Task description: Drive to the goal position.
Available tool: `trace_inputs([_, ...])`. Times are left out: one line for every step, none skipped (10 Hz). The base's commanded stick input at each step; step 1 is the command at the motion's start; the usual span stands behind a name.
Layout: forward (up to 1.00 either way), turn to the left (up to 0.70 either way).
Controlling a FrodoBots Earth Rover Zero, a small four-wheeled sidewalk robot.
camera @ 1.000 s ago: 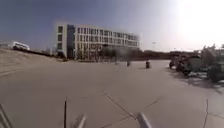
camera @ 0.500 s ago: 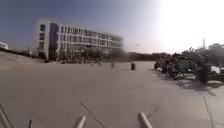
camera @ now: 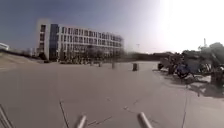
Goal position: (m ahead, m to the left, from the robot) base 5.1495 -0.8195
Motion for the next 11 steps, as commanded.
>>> trace_inputs([1.0, 0.0])
trace_inputs([1.0, 0.0])
trace_inputs([1.0, 0.0])
trace_inputs([1.0, 0.0])
trace_inputs([1.0, 0.0])
trace_inputs([1.0, 0.0])
trace_inputs([1.0, 0.0])
trace_inputs([1.0, 0.0])
trace_inputs([1.0, 0.0])
trace_inputs([1.0, 0.0])
trace_inputs([1.0, 0.0])
